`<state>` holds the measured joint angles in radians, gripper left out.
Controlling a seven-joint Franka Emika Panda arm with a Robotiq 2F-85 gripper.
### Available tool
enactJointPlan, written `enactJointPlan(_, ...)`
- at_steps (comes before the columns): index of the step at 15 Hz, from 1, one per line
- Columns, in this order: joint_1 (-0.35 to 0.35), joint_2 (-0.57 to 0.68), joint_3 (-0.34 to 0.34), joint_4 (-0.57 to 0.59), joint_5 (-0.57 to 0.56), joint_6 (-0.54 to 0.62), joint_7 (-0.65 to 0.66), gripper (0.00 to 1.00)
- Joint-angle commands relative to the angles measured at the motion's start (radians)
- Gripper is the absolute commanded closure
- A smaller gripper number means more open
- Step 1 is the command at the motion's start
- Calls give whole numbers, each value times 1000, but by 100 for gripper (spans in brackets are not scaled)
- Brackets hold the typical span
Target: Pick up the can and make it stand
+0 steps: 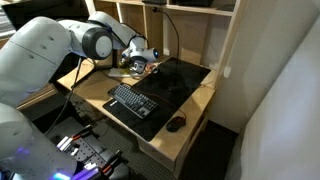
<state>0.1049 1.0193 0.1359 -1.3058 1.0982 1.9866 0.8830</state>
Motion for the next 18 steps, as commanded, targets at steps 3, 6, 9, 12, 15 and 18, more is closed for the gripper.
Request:
enactJointPlan(3, -11, 44, 4, 29, 66, -9, -6, 58)
enactJointPlan(6, 3, 36, -17, 28, 31, -18, 6, 32)
enactJointPlan(9, 14, 29, -30, 42, -20, -39, 18, 4)
enactJointPlan(12, 16, 32, -34, 60, -69, -50, 18, 0)
enactJointPlan(15, 15, 37, -36, 82, -112, -54, 15, 0)
enactJointPlan(18, 28, 39, -51, 97, -163, -17, 7, 0)
